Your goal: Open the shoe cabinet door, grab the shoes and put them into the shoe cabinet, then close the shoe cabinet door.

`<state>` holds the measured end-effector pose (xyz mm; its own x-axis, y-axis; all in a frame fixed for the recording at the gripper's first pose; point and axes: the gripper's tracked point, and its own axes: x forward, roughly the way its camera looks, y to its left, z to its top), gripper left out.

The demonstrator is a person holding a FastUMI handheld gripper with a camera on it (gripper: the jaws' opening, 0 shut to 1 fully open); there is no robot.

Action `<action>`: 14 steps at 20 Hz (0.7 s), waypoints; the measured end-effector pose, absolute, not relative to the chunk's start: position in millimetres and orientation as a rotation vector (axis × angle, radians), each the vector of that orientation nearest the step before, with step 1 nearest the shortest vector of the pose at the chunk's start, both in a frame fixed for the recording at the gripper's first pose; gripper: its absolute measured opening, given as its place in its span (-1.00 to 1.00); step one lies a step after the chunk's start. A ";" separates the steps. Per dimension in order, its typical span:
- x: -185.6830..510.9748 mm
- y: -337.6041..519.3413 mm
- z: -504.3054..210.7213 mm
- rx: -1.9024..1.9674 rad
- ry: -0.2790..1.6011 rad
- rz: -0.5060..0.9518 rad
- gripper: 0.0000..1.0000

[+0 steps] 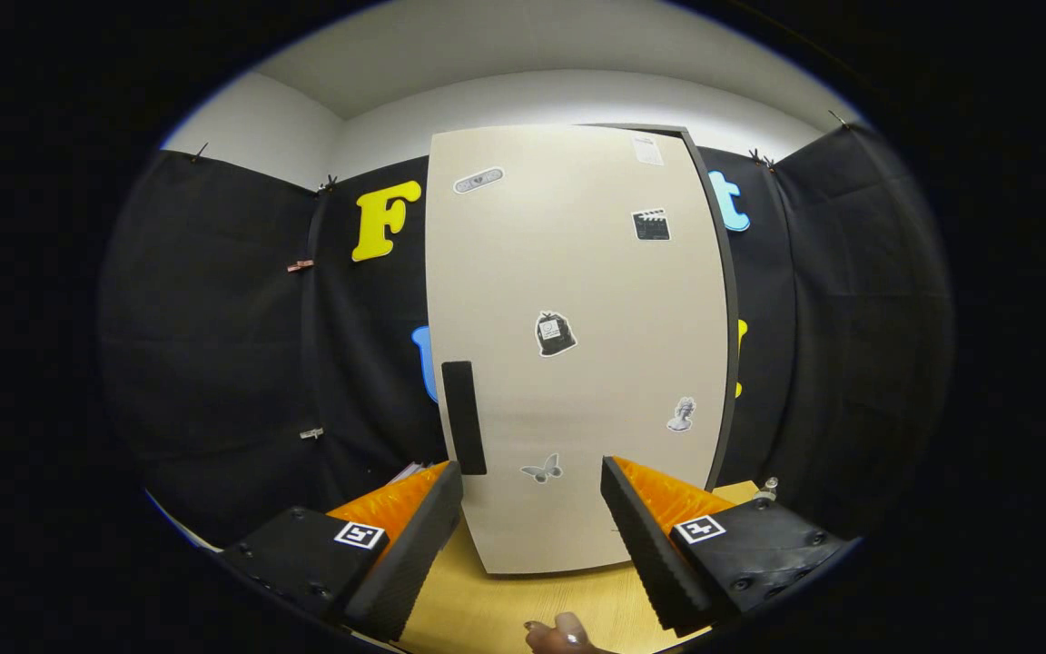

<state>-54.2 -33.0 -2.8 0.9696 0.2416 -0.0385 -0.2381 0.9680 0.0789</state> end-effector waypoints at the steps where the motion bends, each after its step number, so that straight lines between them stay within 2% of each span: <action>1: -53.6 -34.2 -3.3 0.073 0.048 0.241 0.99; 14: -52.5 -39.6 -1.8 0.064 0.036 0.227 0.99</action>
